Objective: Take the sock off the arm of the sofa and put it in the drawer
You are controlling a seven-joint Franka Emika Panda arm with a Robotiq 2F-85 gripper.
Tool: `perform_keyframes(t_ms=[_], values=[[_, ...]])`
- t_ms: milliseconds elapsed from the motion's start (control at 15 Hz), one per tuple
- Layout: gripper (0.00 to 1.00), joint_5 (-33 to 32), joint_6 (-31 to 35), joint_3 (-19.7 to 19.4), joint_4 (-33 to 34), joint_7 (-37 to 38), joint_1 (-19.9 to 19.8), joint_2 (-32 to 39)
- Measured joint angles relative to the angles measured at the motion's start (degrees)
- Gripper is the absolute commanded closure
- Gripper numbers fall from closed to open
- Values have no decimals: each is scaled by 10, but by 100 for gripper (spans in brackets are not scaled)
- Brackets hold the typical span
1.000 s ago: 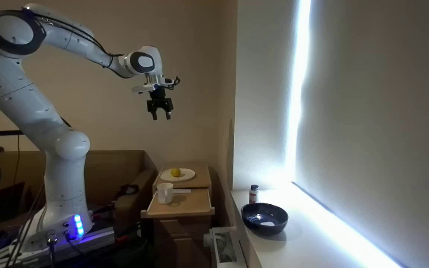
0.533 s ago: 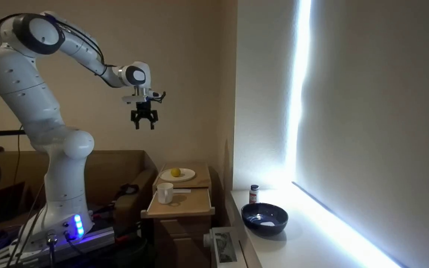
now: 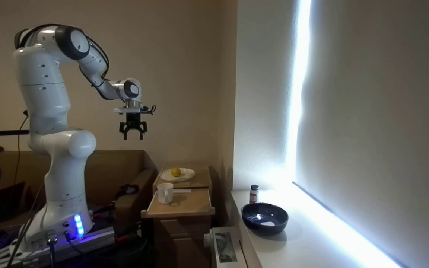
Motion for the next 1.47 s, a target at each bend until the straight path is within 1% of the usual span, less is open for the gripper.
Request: perform_keyframes(t_ms=[133, 267, 467, 600, 667, 867, 1000, 1200, 1333, 1467], values=[[0, 4, 3, -1, 0, 0, 0, 2], [0, 31, 31, 1, -3, 0, 1, 25], [0, 95, 133, 10, -8, 3, 10, 104], [0, 114, 185, 21, -7, 14, 17, 165], [0, 115, 195, 27, -4, 18, 21, 197], [0, 111, 197, 36, 17, 30, 35, 276], [0, 110, 197, 36, 29, 31, 37, 295], [0, 107, 197, 36, 34, 38, 37, 297], [0, 90, 206, 34, 35, 78, 39, 309], [0, 58, 241, 27, 38, 136, 53, 337]])
